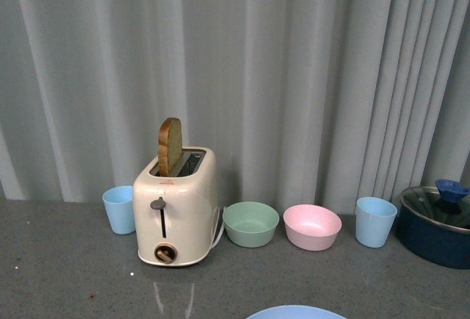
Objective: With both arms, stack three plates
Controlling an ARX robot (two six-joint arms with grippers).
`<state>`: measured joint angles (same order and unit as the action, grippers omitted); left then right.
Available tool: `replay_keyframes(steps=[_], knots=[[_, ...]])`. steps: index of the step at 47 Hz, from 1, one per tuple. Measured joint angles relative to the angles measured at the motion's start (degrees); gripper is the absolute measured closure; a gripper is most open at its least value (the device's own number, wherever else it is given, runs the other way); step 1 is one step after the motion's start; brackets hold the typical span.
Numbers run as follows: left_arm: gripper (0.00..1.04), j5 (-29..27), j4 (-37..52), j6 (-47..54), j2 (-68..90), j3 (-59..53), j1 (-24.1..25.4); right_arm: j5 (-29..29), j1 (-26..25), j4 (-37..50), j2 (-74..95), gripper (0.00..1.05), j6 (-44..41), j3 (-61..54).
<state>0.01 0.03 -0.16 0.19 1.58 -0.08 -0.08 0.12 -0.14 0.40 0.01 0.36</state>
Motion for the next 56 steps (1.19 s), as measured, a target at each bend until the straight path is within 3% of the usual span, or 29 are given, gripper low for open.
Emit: replay_keyframes(steps=[11,17,36,56], knots=[[0.07,0.0,0.0,0.0,0.0,0.0,0.02,0.02,0.02,0.02,-0.15,0.99,-0.04,0.0],[0.07,0.0,0.0,0.0,0.0,0.0,0.02,0.02,0.0,0.02,-0.15,0.72,-0.04,0.0],[0.07,0.0,0.0,0.0,0.0,0.0,0.02,0.0,0.0,0.02,-0.15,0.07,-0.04,0.0],[0.07,0.0,0.0,0.0,0.0,0.0,0.0,0.0,0.0,0.02,-0.15,0.07,-0.02,0.0]])
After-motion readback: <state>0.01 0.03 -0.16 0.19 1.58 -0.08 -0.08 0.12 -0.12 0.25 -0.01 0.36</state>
